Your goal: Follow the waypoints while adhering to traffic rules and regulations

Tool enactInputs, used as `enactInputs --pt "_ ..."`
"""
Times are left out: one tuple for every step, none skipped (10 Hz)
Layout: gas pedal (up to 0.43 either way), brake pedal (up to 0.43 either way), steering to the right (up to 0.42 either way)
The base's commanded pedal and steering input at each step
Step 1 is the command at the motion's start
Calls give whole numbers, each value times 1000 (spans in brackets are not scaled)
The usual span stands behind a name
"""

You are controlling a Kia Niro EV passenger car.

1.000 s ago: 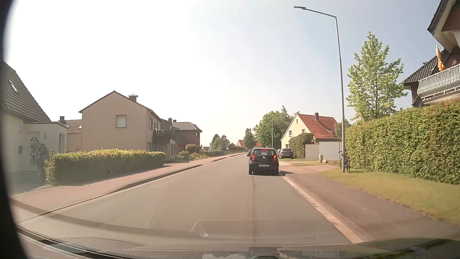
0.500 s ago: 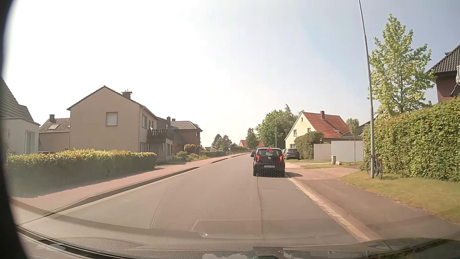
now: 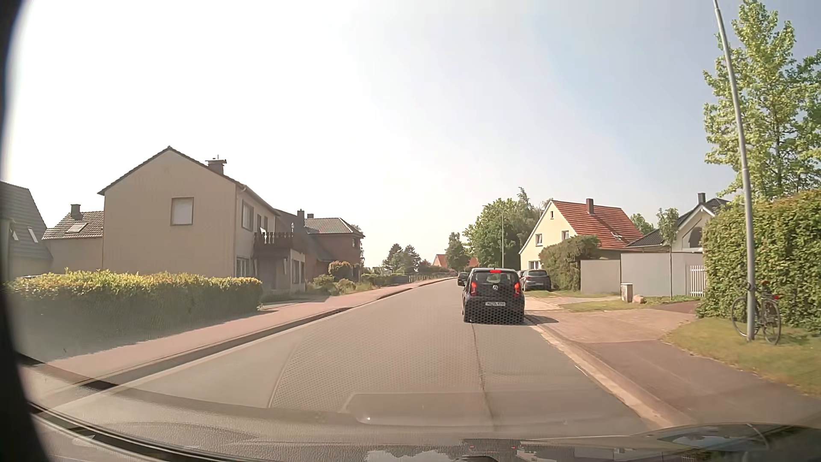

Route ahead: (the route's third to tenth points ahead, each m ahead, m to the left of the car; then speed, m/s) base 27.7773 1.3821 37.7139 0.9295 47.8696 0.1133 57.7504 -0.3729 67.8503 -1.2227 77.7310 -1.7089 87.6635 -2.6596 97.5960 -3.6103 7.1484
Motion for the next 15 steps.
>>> enactInputs --pt "531 0 -51" --pt "531 0 -64" --pt "531 0 -69" --pt "531 0 -69" --pt "531 0 -69" --pt "520 0 -65" --pt "500 0 -58" --pt "480 0 -42" --pt "469 0 -25" --pt "469 0 -8" --pt "469 0 -1" --pt "469 0 4" --pt "469 0 10" --pt "469 0 16" --pt "461 0 19"
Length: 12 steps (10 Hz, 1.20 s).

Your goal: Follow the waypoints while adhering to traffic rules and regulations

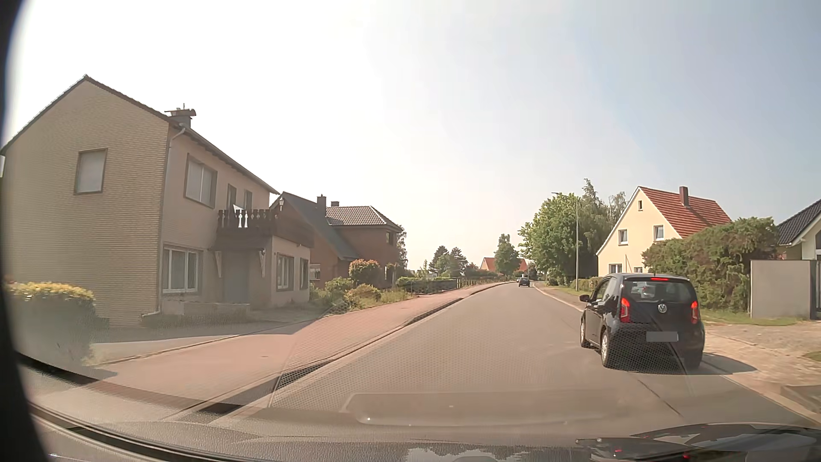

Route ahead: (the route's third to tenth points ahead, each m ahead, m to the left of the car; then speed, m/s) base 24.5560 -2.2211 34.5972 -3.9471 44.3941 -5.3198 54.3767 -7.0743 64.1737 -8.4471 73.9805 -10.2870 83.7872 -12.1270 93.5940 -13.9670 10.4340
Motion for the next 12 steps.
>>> enactInputs --pt "441 0 21" --pt "429 0 25" --pt "409 0 28" --pt "398 0 30" --pt "390 0 32" --pt "378 0 33" --pt "378 0 35" --pt "358 0 39" --pt "358 0 44" --pt "358 0 50" --pt "358 0 57" --pt "350 0 64"
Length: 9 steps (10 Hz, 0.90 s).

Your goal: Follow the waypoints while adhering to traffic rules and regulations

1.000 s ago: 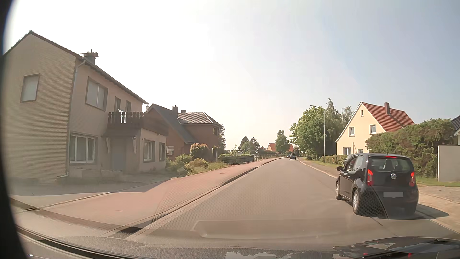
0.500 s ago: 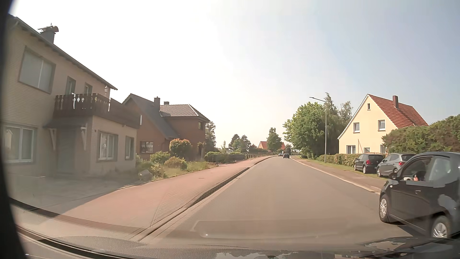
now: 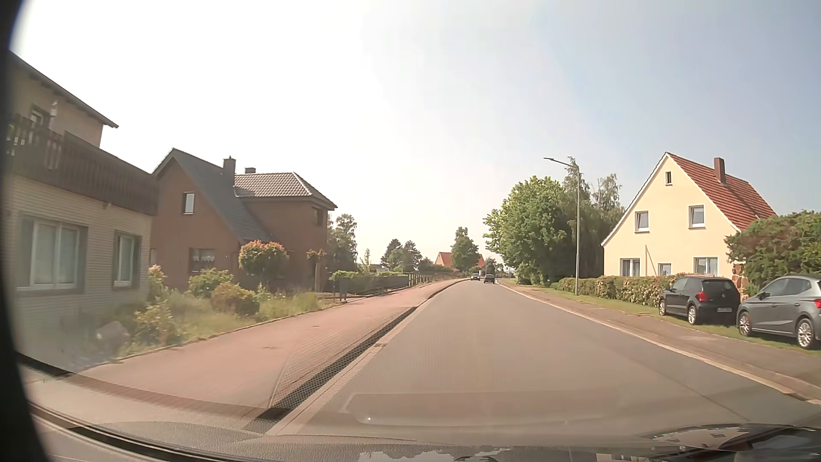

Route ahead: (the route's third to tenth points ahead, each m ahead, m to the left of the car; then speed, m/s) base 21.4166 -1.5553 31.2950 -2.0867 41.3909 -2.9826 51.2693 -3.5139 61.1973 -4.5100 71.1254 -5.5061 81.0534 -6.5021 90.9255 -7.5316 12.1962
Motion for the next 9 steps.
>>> enactInputs --pt "339 0 68" --pt "339 0 70" --pt "339 0 70" --pt "339 0 69" --pt "339 0 68" --pt "339 0 65" --pt "331 0 58" --pt "319 0 48" --pt "319 0 39"
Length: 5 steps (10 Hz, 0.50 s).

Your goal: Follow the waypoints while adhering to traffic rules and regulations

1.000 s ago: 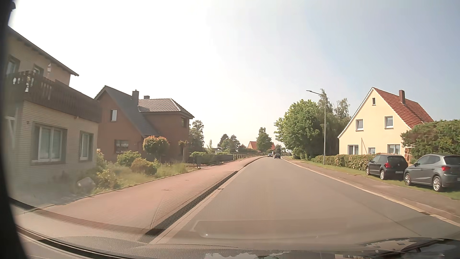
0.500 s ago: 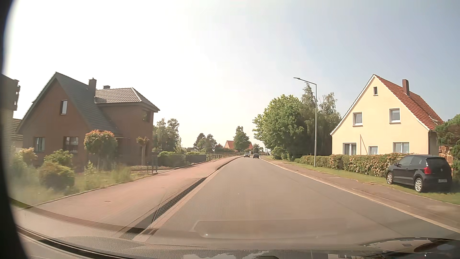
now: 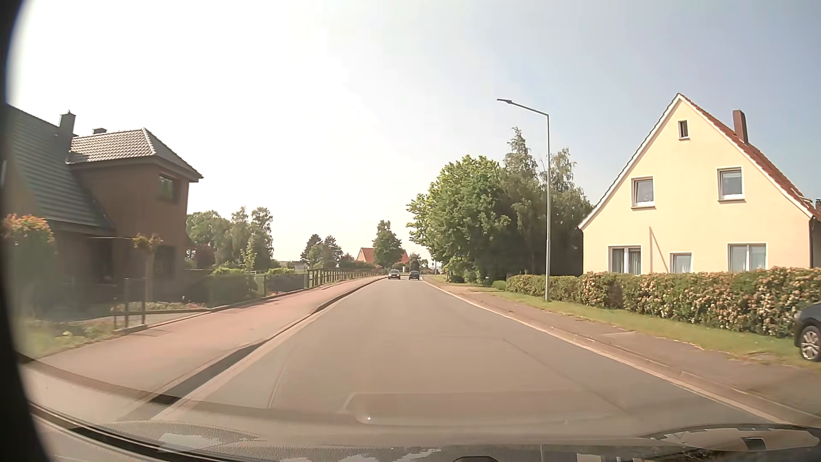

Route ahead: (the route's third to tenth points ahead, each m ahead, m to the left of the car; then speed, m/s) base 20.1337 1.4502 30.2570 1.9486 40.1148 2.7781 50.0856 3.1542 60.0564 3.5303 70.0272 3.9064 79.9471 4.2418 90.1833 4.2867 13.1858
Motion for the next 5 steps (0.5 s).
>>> enactInputs --pt "319 0 26" --pt "319 0 17" --pt "311 0 7" --pt "311 0 -3" --pt "299 0 -8"
